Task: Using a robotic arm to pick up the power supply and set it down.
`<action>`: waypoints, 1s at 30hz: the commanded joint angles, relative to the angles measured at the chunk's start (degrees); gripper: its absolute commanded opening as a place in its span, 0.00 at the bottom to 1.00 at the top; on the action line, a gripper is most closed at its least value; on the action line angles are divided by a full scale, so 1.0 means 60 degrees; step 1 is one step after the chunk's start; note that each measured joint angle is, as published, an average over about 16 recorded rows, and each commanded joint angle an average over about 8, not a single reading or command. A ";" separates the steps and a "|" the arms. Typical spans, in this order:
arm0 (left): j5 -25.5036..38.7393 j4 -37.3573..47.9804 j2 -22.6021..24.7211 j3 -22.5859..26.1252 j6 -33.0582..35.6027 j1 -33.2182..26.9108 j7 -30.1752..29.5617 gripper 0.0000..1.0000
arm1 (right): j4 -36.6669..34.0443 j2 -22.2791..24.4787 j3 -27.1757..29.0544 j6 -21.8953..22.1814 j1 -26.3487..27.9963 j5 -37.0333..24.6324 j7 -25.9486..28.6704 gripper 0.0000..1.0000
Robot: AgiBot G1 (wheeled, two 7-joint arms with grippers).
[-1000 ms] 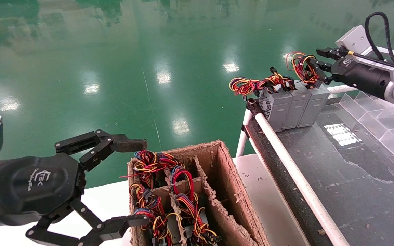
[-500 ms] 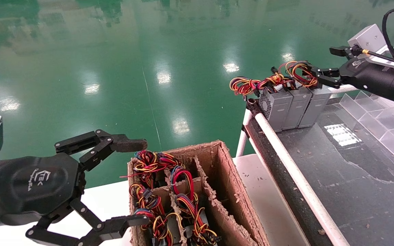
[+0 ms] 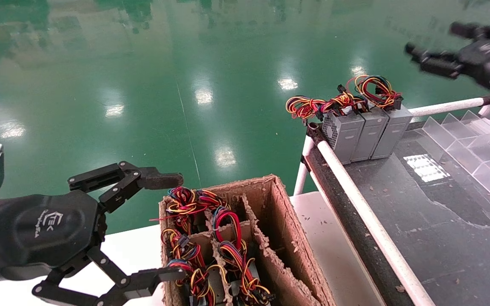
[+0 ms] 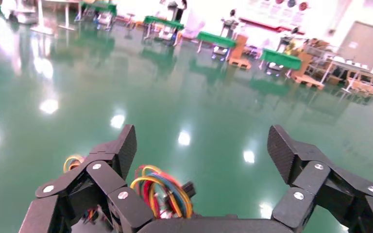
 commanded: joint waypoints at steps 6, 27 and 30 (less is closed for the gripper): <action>-0.0002 0.0005 -0.0001 0.0002 0.0000 -0.0001 0.0003 1.00 | 0.0530 0.0282 0.0369 -0.0538 -0.0369 0.0564 0.0650 1.00; -0.0008 0.0010 -0.0004 0.0013 -0.0001 -0.0006 0.0009 1.00 | 0.4928 0.1298 0.0770 -0.1982 -0.2751 0.1276 0.2778 1.00; -0.0009 0.0010 -0.0004 0.0014 -0.0002 -0.0006 0.0010 1.00 | 0.5557 0.1444 0.0827 -0.2189 -0.3092 0.1377 0.3082 1.00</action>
